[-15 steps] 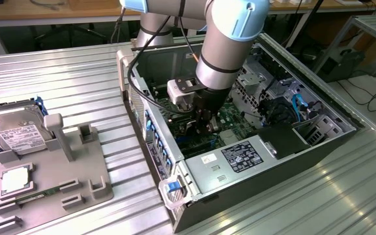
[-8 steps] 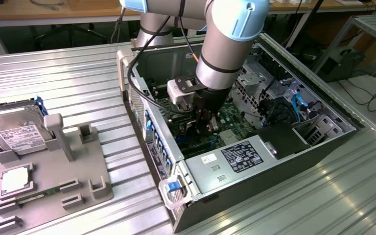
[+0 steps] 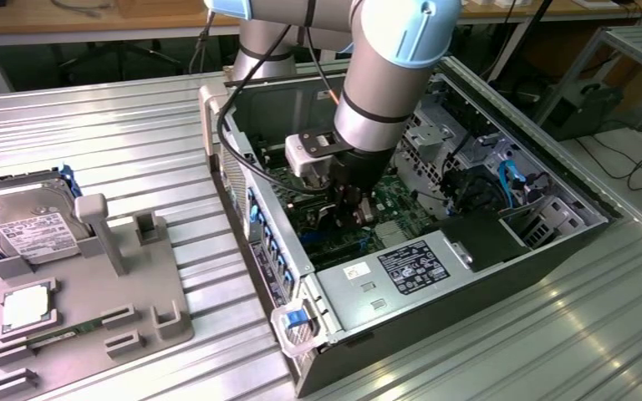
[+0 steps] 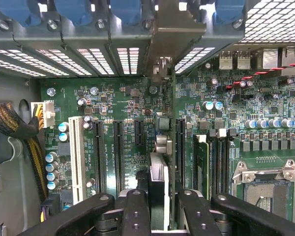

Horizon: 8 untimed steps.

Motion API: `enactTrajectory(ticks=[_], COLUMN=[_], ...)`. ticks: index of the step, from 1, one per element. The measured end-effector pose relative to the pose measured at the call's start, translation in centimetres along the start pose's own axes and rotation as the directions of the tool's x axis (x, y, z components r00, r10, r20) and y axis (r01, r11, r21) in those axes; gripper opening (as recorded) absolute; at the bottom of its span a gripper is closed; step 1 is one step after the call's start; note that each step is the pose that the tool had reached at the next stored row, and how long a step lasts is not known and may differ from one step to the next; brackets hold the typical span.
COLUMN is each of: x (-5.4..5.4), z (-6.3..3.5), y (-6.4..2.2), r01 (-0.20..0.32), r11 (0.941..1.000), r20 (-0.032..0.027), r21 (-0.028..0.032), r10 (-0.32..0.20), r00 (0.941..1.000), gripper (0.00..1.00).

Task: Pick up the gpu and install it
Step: 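Insert the gpu into the slot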

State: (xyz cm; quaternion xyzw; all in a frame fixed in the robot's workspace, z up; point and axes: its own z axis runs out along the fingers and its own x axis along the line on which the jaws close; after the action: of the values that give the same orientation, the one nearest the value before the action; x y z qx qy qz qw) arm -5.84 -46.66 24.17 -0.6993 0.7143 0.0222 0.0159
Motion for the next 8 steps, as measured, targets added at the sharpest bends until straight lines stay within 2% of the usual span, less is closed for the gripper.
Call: enactTrajectory(ticks=[8], x=[0.00], z=[0.00], y=[0.01], r01=[0.002], r11=[1.0000], r20=[0.0001], r21=[0.0000], r10=[-0.002], r00=[1.0000], gripper=[0.28])
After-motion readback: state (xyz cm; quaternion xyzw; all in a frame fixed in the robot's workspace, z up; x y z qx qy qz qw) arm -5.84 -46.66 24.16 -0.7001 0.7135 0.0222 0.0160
